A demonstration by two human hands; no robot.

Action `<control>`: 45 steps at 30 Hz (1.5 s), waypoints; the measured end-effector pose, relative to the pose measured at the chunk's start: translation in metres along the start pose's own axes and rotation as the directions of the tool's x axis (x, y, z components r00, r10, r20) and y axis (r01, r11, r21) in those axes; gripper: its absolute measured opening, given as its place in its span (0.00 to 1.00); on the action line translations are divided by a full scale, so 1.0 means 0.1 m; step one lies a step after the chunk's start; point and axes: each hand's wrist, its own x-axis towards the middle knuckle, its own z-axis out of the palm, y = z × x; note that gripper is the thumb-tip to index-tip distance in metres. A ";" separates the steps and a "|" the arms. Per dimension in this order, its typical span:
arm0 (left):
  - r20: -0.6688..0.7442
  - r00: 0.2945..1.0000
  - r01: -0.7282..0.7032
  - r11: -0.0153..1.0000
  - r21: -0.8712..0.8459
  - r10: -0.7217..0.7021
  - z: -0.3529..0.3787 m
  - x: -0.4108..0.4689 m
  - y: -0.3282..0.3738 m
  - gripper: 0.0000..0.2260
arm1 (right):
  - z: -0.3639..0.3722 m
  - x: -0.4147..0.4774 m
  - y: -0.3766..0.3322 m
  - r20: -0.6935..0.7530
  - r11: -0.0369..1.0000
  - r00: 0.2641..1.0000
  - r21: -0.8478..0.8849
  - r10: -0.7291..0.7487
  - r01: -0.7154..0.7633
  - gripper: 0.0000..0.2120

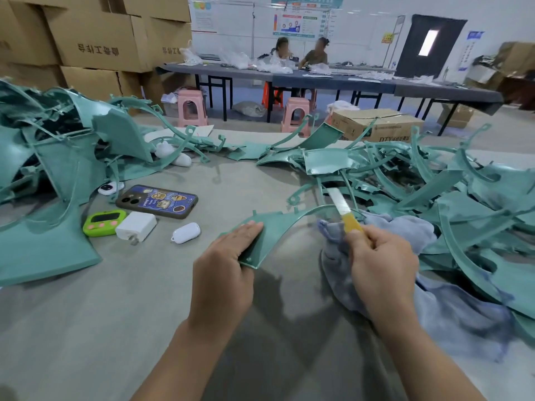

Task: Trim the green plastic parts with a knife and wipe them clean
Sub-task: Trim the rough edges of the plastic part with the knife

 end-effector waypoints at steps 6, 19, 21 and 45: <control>-0.041 0.999 -0.029 1.000 0.007 0.029 -0.01 0.01 0.01 0.28 | 0.02 -0.09 -0.08 0.237 0.935 0.937 0.305 -0.258 0.180 0.14; -0.387 0.805 0.403 0.893 -0.201 -0.450 0.00 0.13 -0.12 0.05 | -0.05 -0.02 -0.04 0.097 0.987 0.992 -0.137 -0.075 0.088 0.21; -0.395 0.733 0.455 0.831 -0.320 -0.554 -0.02 0.17 -0.19 0.07 | 0.01 -0.11 -0.10 0.310 0.954 0.942 -0.220 -0.131 0.205 0.22; 0.203 0.873 0.430 0.502 -0.750 -0.444 0.13 0.06 0.29 0.14 | -0.01 -0.32 -0.21 0.064 0.857 0.856 -0.014 -0.513 0.515 0.21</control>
